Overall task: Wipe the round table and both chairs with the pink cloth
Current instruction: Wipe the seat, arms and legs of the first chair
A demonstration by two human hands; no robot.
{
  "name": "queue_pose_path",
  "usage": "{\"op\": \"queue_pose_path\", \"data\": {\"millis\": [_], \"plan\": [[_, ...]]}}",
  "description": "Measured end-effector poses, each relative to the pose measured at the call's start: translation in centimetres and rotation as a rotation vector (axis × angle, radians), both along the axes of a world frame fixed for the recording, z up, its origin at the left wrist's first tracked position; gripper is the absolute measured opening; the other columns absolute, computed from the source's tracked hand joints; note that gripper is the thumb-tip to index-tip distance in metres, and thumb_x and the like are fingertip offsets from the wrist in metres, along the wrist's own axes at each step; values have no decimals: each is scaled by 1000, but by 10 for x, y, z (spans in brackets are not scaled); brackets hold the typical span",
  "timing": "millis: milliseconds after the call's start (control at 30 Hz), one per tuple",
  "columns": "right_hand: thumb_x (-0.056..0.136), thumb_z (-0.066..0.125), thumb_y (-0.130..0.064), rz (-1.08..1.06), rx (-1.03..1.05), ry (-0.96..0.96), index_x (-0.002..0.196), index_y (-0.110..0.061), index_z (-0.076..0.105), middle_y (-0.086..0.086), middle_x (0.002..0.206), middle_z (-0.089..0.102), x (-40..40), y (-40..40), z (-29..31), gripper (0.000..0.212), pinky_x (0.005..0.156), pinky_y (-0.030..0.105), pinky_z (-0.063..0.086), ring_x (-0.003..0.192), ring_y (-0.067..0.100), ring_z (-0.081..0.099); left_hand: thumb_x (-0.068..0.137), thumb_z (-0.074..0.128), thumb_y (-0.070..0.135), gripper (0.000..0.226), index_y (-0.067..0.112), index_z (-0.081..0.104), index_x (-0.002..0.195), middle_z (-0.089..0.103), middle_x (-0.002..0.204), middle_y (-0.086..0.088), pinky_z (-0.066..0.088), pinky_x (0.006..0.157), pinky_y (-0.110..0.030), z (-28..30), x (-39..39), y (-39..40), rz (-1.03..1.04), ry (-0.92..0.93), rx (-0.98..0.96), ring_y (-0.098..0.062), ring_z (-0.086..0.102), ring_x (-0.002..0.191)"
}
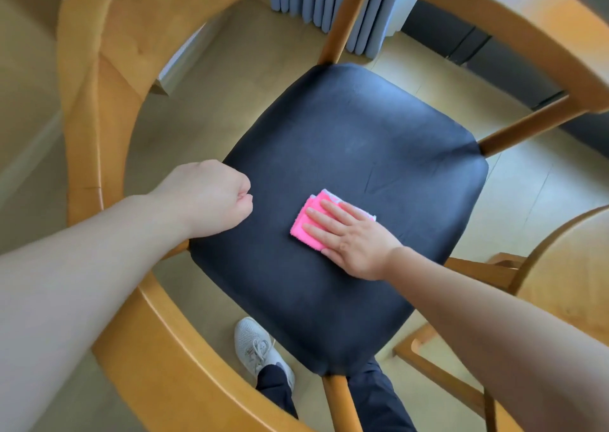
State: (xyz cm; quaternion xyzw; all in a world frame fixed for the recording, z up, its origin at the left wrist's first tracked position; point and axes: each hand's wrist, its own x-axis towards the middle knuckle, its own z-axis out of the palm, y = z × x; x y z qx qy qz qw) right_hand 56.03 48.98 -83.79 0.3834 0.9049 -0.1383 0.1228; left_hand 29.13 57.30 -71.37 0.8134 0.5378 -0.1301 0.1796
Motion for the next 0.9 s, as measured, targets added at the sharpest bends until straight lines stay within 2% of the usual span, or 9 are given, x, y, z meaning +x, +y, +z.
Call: {"op": "queue_pose_path", "data": {"millis": [67,167,267,367,533,700,833,900], "plan": [[101,19,-44,-44,19,-23,151,-23,27,2,158,21,22,19,1,54,119,41,1,146,32,15,87,44,30,35,15,32,58,37,53,2,26,47,-27,-2,6,-2,24,5,-10,-19,35,50],[99,10,-49,-227,28,-62,153,-28,12,-2,161,7,56,51,-2,58,116,33,-13,148,26,0,88,42,30,35,15,31,58,36,54,2,25,47,-26,-5,14,-6,55,20,-26,-19,33,50],[97,7,-54,-484,34,-84,153,-35,0,-4,162,-1,92,81,-9,59,117,34,-9,148,22,-10,88,42,30,35,15,29,60,33,54,2,22,47,-26,-9,21,-11,83,12,-35,-19,30,50],[99,10,-52,-580,1,-64,153,-34,4,-5,162,-3,94,86,-12,57,117,37,-6,148,23,-9,89,42,31,36,16,30,59,35,54,3,23,48,-27,-9,21,-17,107,23,-51,-19,31,50],[104,19,-39,-761,22,72,153,-29,16,1,162,7,59,59,-15,50,117,31,-10,148,28,-2,91,42,32,37,16,33,59,38,55,2,24,47,-26,-5,22,-35,96,33,-66,-19,33,51],[103,29,-29,-608,64,92,150,-19,29,9,159,22,42,-6,-13,48,120,47,4,147,36,11,91,43,33,38,16,34,58,39,54,2,25,47,-26,8,21,-44,35,20,-11,-19,35,50],[102,31,-27,-504,50,67,150,-19,32,8,157,25,23,-75,-6,48,119,51,8,146,37,13,91,44,33,39,17,35,57,41,53,2,25,46,-26,17,23,-63,-44,-23,30,-17,37,49],[100,38,-27,-459,55,61,149,-20,34,7,157,27,11,-105,-2,49,119,52,10,145,37,16,92,45,34,40,18,37,56,42,53,2,25,45,-24,18,27,-73,-93,-35,42,-14,38,47]]}}
